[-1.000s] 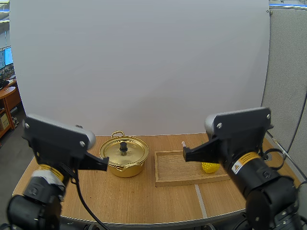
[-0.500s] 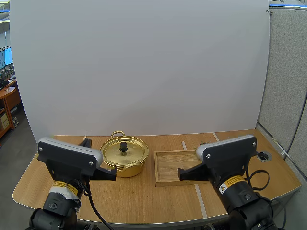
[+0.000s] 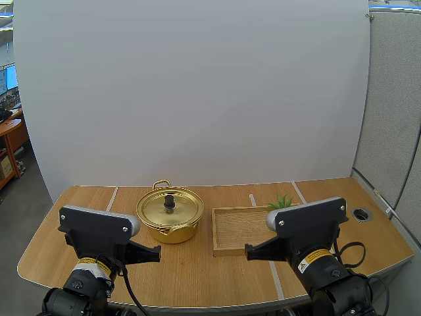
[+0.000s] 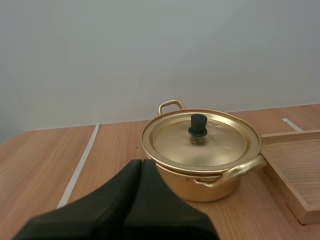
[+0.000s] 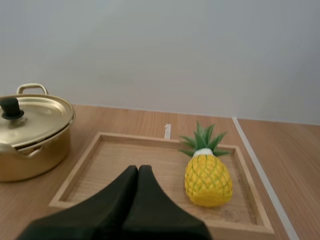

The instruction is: Open the pot, put the grape inside, and close it

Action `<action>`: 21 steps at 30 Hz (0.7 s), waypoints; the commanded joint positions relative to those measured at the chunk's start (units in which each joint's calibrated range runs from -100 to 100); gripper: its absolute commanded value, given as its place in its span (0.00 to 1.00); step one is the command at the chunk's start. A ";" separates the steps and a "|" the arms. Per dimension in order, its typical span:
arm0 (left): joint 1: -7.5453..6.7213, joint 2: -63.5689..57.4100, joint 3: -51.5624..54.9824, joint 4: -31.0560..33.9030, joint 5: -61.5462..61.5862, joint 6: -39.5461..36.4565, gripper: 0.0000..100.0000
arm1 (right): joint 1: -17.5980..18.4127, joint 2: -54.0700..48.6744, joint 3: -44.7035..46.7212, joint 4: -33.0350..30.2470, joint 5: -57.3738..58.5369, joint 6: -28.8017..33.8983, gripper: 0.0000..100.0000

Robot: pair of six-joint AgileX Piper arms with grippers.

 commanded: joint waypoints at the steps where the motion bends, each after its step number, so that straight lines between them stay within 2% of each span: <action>1: 0.04 -0.23 0.16 -0.38 11.82 -3.64 0.00 | -0.59 -0.42 0.14 -0.28 15.73 -0.42 0.00; 21: 0.04 -0.23 0.16 -0.38 10.91 -5.15 0.00 | -0.59 -0.42 0.14 -0.16 15.72 -0.31 0.00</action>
